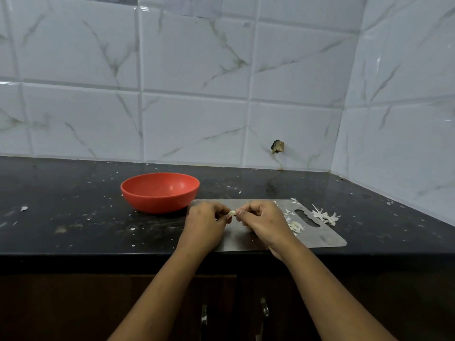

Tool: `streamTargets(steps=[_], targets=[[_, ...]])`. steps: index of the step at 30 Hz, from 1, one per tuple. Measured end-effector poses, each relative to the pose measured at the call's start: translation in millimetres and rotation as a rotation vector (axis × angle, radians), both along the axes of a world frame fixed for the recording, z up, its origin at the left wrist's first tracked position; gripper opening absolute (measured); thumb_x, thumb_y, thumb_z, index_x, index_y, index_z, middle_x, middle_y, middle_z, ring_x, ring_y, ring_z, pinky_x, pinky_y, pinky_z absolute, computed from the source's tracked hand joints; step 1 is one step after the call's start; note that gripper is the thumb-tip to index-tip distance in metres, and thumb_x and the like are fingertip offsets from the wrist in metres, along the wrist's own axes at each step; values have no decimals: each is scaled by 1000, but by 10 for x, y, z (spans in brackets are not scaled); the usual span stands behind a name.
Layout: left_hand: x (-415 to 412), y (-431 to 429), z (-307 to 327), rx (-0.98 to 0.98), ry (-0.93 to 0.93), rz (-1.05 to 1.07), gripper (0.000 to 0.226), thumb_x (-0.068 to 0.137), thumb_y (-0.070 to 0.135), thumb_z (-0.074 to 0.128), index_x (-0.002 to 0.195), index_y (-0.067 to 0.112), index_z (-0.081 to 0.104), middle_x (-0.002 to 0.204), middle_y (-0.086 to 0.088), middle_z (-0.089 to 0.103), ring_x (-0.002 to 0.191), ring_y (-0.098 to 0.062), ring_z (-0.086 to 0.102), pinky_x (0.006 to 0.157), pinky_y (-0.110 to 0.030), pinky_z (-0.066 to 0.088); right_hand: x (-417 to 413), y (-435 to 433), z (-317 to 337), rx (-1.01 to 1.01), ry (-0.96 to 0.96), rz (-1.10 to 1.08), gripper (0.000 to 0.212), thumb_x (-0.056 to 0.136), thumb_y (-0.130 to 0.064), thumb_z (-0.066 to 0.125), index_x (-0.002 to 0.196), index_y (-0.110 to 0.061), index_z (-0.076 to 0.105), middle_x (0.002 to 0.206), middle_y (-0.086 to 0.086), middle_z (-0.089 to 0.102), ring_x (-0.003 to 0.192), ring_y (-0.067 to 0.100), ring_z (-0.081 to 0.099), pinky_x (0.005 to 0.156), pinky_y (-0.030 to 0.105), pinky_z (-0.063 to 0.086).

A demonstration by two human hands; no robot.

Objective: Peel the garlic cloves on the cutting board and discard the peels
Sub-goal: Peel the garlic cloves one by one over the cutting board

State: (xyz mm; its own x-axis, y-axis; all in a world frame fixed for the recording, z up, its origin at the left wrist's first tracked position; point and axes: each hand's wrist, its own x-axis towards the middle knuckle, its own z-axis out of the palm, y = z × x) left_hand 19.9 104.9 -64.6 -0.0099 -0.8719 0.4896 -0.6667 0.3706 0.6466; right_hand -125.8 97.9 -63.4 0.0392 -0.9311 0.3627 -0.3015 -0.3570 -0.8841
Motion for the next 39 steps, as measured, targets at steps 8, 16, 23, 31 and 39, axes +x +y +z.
streamTargets(steps=[8,16,23,31,39], targets=[[24,35,-4,-16,-1,18,12,88,19,67,80,20,75,81,2,70,72,-9,60,70,-24,48,14,-13,-9,-45,112,-14,17,90,-11,65,75,-16,72,65,-2,66,54,-2,53,53,12,40],[39,27,-2,-45,-73,14,12,87,14,67,86,20,77,82,1,70,74,-12,61,73,-28,50,-16,-10,44,22,295,94,17,95,-15,57,91,-14,73,78,-6,69,58,-7,54,58,11,40],[15,29,-13,-57,-120,47,14,91,18,62,93,21,76,89,3,71,80,-10,61,70,-17,41,-39,-15,28,44,234,113,21,95,-16,57,81,-18,73,75,-4,71,68,12,54,62,30,42],[-22,46,-20,-129,-237,77,15,92,18,59,90,18,74,89,0,71,83,-15,62,73,-26,46,-34,20,35,6,250,52,24,90,-11,54,77,-2,72,69,-9,68,66,-2,60,59,11,42],[-62,64,-38,-172,-285,101,17,93,22,57,93,17,74,89,0,72,87,-19,65,77,-36,51,-20,46,22,-83,342,7,25,88,-14,53,76,6,64,80,20,68,62,13,51,57,27,37]])
